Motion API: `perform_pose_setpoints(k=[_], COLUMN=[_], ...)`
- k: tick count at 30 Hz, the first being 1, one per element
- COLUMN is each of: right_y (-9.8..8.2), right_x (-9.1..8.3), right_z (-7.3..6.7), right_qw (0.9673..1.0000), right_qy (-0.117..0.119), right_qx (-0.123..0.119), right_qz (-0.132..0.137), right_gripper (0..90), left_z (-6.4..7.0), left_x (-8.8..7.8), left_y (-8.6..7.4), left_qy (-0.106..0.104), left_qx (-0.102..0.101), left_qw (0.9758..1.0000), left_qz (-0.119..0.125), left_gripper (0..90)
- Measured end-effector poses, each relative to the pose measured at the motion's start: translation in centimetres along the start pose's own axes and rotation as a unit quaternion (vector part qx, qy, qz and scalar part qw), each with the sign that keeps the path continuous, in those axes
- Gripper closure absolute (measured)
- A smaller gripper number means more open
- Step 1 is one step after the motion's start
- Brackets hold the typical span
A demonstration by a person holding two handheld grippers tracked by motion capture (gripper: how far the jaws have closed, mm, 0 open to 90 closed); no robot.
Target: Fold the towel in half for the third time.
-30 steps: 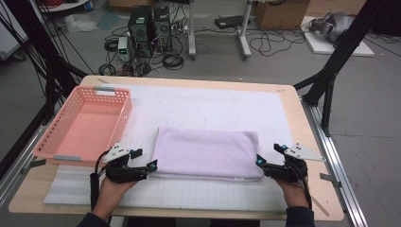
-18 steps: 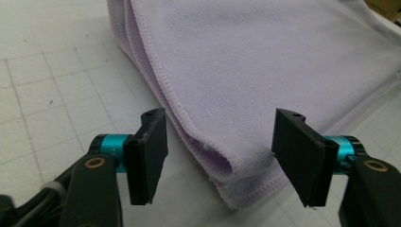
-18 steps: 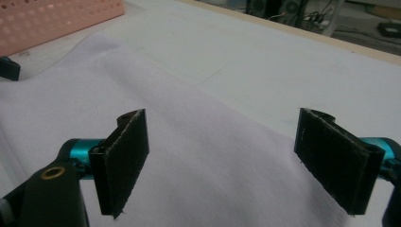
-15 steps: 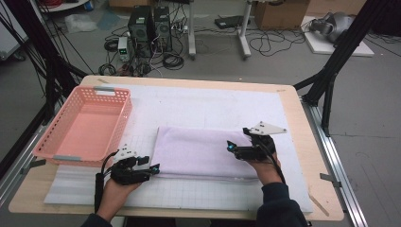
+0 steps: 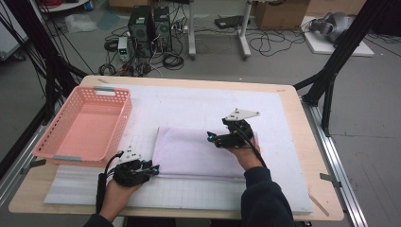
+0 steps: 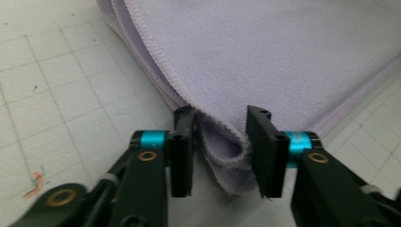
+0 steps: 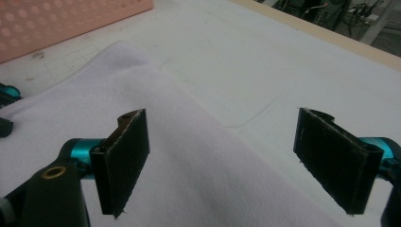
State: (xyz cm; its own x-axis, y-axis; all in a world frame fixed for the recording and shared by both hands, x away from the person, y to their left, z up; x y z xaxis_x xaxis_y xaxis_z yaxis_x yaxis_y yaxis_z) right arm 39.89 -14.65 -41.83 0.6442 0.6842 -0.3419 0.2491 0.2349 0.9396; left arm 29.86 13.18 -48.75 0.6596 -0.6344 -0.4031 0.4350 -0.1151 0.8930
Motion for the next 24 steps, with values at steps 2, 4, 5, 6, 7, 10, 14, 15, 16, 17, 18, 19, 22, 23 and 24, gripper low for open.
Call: perform_pose_setpoints(k=[2,4,5,6,7,10,14,15,16,17,18,19,22,23,24], right_y=[0.3,0.5,0.7,0.7,0.9,1.1,1.4,1.7,1.8,1.9,1.9,1.9,1.8,1.7,1.6], right_x=[1.0,1.8,2.7,2.7,3.5,5.0,6.8,8.2,8.7,9.3,9.3,9.8,11.4,12.0,12.4], right_z=[-0.3,-0.5,-0.7,-0.7,-0.8,-1.2,-1.9,-2.6,-2.8,-3.1,-3.1,-3.3,-3.9,-4.2,-4.3], right_qw=[0.9999,0.9998,0.9997,0.9997,0.9995,0.9990,0.9980,0.9971,0.9969,0.9965,0.9965,0.9963,0.9954,0.9948,0.9944], right_qy=[0.008,0.014,0.021,0.021,0.027,0.037,0.050,0.060,0.063,0.067,0.067,0.068,0.074,0.080,0.082], right_qx=[-0.003,-0.006,-0.005,-0.005,-0.007,-0.010,-0.017,-0.024,-0.026,-0.028,-0.028,-0.026,-0.027,-0.027,-0.026], right_qz=[-0.007,-0.011,-0.014,-0.014,-0.015,-0.023,-0.033,-0.040,-0.041,-0.043,-0.043,-0.046,-0.055,-0.057,-0.062], right_gripper=[17.9,18.2,18.4,18.4,18.5,19.6,21.1,22.2,22.5,23.0,23.0,23.4,25.1,25.9,26.5], left_z=[0.1,0.2,0.3,0.3,0.3,0.3,0.4,0.4,0.4,0.3,0.3,0.3,0.2,0.2,0.2], left_x=[0.0,0.1,0.1,0.1,0.1,0.2,0.2,0.2,0.1,0.1,0.1,0.1,0.0,0.1,0.0], left_y=[0.0,0.0,0.0,0.1,0.1,0.1,0.1,0.1,0.1,0.1,0.1,0.1,0.0,0.0,0.0], left_qy=[-0.005,-0.006,-0.005,-0.003,-0.003,0.000,0.002,0.001,0.001,0.000,-0.001,-0.001,-0.003,-0.002,-0.003], left_qx=[-0.001,0.002,0.004,0.003,0.002,-0.005,-0.009,-0.010,-0.011,-0.012,-0.014,-0.018,-0.030,-0.031,-0.031], left_qw=[1.0000,1.0000,1.0000,1.0000,1.0000,1.0000,0.9999,0.9999,0.9999,0.9999,0.9999,0.9998,0.9995,0.9995,0.9995], left_qz=[-0.001,0.002,0.002,0.003,0.003,0.004,0.005,0.005,0.004,0.003,0.004,0.005,0.006,0.008,0.008], left_gripper=[73.1,76.8,78.4,78.4,79.0,79.5,79.8,79.8,79.8,79.8,79.8,79.8,79.6,79.6,79.6])
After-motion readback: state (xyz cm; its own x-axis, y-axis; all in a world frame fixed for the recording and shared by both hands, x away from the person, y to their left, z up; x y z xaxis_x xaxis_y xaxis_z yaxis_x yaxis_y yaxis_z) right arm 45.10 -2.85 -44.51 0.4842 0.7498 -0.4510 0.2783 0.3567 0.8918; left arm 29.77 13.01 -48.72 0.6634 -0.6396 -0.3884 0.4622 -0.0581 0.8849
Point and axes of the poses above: each handheld gripper's, and its own axes: x roughly forward along the jaws, y roughly out of its top, z roughly to its right, the point moved 6 cm from there along x, roughly forward along the jaws, and after that the axes turned 12 degrees about z, right-handed, at the moved point
